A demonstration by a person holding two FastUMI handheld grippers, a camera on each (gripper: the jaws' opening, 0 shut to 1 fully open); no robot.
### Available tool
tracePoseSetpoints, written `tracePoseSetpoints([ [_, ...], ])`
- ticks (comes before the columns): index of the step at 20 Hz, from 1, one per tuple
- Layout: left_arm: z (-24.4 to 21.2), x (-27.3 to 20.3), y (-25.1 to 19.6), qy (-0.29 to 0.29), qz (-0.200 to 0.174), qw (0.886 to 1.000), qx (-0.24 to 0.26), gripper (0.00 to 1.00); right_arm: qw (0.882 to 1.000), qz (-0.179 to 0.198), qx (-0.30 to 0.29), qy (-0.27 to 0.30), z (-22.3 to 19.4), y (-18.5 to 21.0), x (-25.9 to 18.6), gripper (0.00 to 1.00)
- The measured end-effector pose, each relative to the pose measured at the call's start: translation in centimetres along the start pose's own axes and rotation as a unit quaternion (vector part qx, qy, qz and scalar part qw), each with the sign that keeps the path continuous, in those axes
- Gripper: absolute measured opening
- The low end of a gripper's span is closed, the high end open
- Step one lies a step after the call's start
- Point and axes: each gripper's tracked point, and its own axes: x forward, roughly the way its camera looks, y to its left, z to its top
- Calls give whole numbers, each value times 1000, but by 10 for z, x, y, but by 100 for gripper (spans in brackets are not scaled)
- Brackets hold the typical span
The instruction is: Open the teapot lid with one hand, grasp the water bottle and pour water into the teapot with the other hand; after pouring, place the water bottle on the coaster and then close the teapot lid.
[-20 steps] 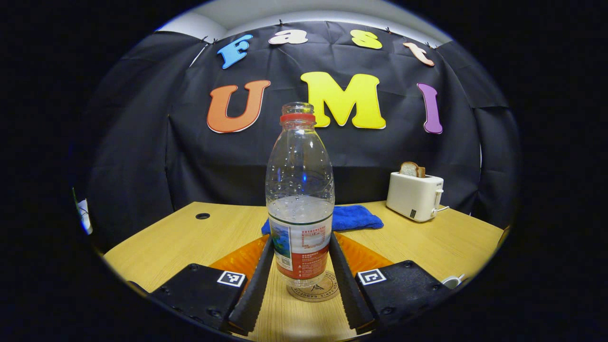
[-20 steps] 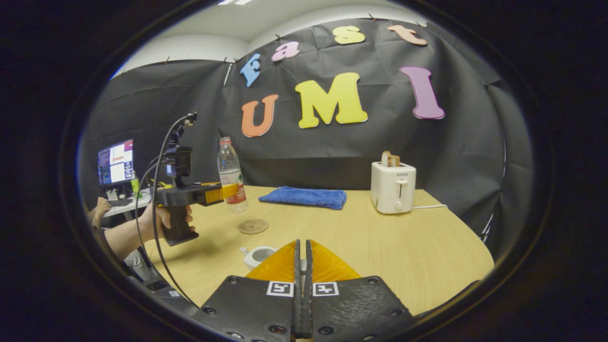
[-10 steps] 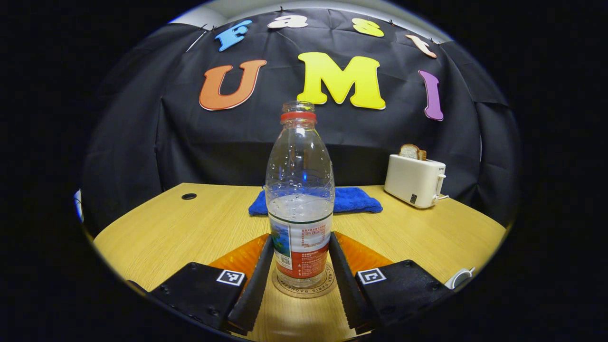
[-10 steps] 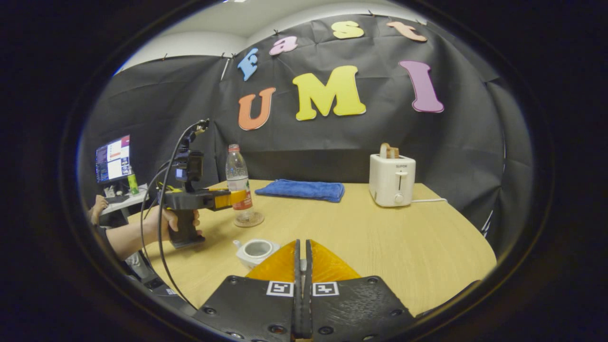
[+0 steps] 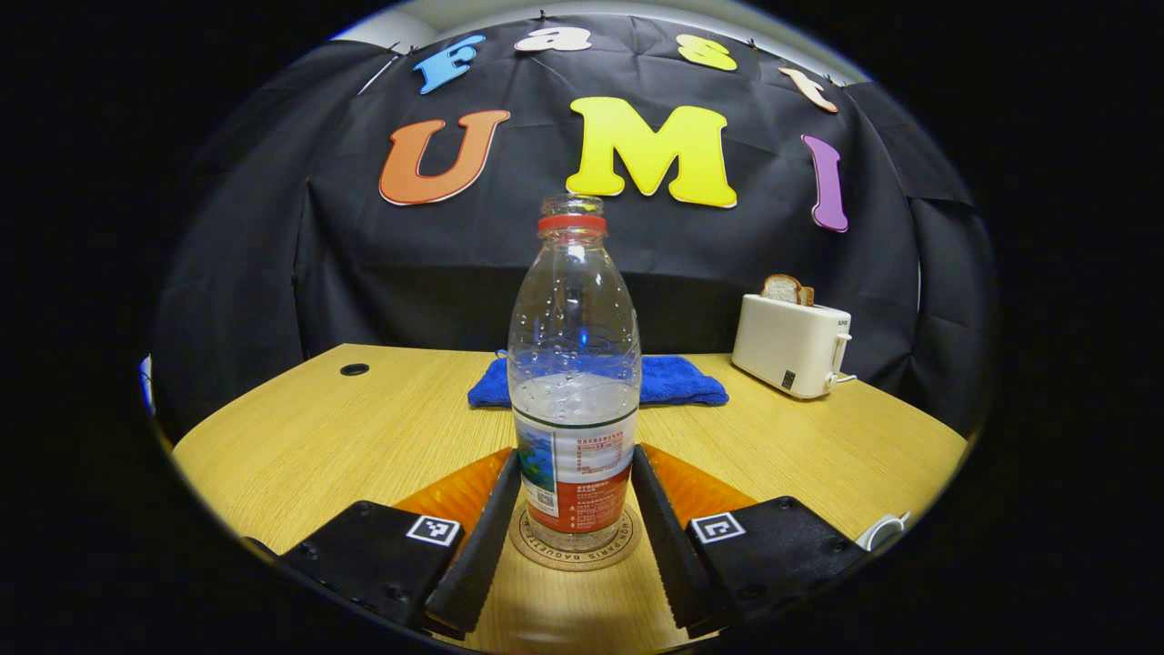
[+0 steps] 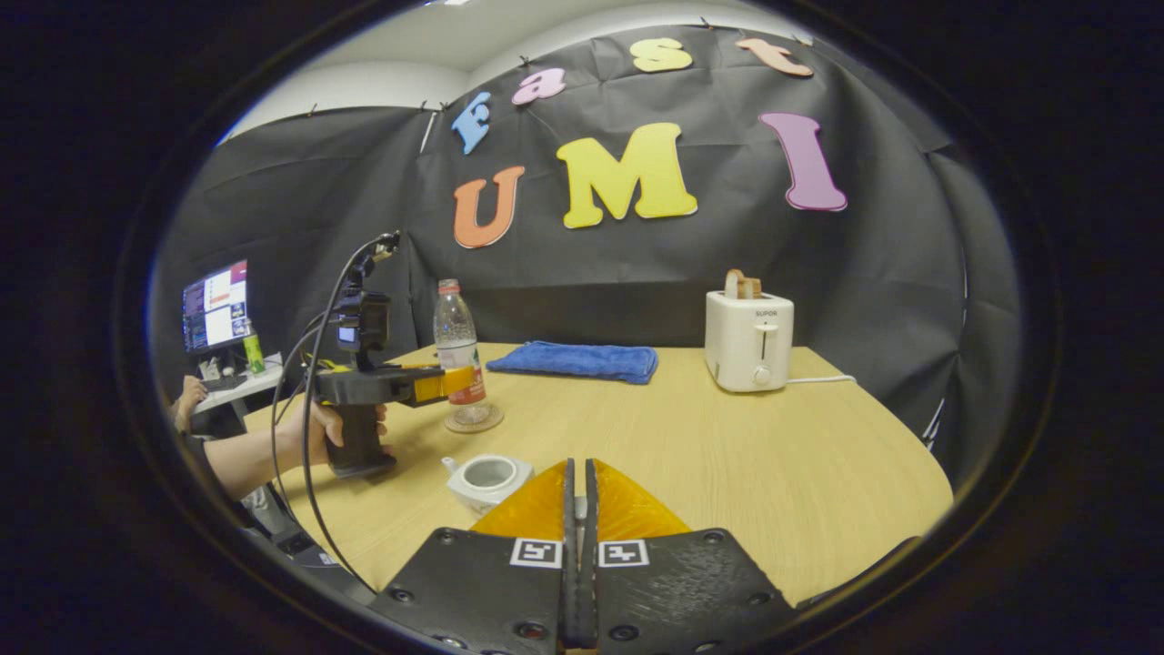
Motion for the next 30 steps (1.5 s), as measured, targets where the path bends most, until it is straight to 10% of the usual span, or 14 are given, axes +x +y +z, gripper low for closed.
tracePoseSetpoints([
  [3, 2, -1, 0, -1, 3, 1000, 3, 78, 1000, 1, 1, 0, -1, 0, -1, 0],
  [6, 2, -10, 3, -2, 9, 1000, -4, 100, 1000, 2, -1, -1, 1, 4, -1, 0],
  [30, 74, -191, 96, -135, 174, 975, -19, 100, 995, 92, -29, -27, 8, 88, 82, 0],
])
